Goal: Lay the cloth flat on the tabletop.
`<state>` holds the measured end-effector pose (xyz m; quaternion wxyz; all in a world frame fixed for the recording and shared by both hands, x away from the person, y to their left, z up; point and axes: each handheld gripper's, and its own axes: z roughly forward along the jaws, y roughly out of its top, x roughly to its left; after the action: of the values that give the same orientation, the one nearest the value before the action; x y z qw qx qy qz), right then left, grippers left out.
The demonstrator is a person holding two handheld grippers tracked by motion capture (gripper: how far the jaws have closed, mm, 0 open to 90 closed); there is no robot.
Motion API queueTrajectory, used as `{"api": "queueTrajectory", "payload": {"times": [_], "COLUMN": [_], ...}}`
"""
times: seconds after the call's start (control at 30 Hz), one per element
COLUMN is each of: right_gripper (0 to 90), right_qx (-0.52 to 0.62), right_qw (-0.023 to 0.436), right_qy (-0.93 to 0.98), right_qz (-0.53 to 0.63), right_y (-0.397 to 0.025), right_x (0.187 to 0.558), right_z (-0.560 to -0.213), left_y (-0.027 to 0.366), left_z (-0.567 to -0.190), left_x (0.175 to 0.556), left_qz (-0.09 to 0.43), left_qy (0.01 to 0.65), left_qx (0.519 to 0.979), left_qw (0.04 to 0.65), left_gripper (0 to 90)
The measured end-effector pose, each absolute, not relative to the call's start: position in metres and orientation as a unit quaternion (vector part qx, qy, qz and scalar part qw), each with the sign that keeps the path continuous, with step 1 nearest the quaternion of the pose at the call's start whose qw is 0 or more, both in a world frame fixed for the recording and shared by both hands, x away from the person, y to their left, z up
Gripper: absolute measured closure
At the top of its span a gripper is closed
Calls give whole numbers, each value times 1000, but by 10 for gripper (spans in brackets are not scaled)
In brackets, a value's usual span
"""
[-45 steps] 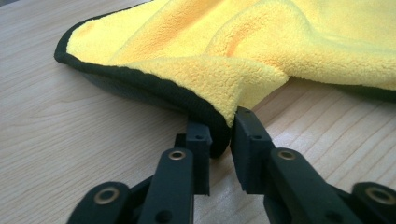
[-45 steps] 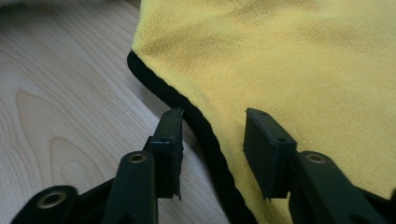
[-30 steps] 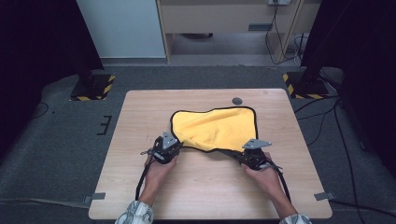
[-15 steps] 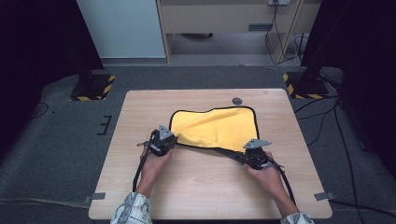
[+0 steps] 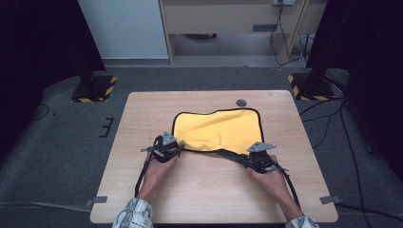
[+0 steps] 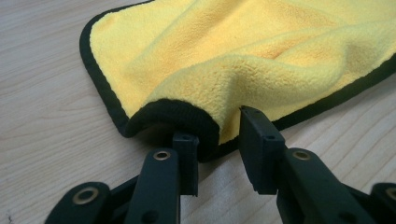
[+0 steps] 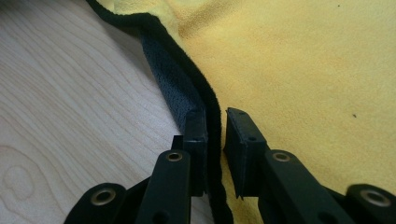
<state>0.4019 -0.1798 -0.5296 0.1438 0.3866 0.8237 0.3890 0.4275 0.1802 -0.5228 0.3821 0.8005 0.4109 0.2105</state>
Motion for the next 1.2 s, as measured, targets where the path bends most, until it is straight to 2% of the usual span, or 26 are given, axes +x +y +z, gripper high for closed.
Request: {"api": "queueTrajectory", "payload": {"times": [0.27, 0.33, 0.47, 0.63, 0.73, 0.83, 1.0, 1.1, 1.2], "right_gripper": [768, 768, 768, 767, 707, 554, 406, 402, 469], "right_qx": [387, 388, 390, 388, 384, 376, 365, 366, 371], "right_qw": [147, 146, 147, 149, 148, 154, 172, 180, 194], "right_qy": [822, 822, 821, 819, 818, 818, 811, 803, 795], "right_qz": [391, 391, 392, 395, 403, 407, 424, 434, 439], "right_y": [-180, -180, -180, -180, -180, -179, -181, -186, -197], "right_x": [403, 403, 402, 401, 398, 392, 382, 378, 373], "right_z": [-530, -530, -531, -532, -529, -523, -510, -502, -496], "left_y": [183, 183, 184, 188, 190, 192, 194, 195, 198], "left_z": [-528, -528, -525, -522, -521, -519, -516, -513, -512], "left_x": [424, 424, 421, 415, 409, 405, 399, 396, 394], "left_qz": [198, 194, 194, 195, 193, 191, 187, 189, 188], "left_qy": [393, 394, 391, 391, 389, 387, 380, 376, 377], "left_qx": [816, 817, 818, 812, 815, 816, 822, 823, 822], "left_qw": [375, 374, 374, 386, 384, 384, 381, 381, 382], "left_gripper": [672, 699, 818, 847, 847, 848, 848, 847, 847]}}
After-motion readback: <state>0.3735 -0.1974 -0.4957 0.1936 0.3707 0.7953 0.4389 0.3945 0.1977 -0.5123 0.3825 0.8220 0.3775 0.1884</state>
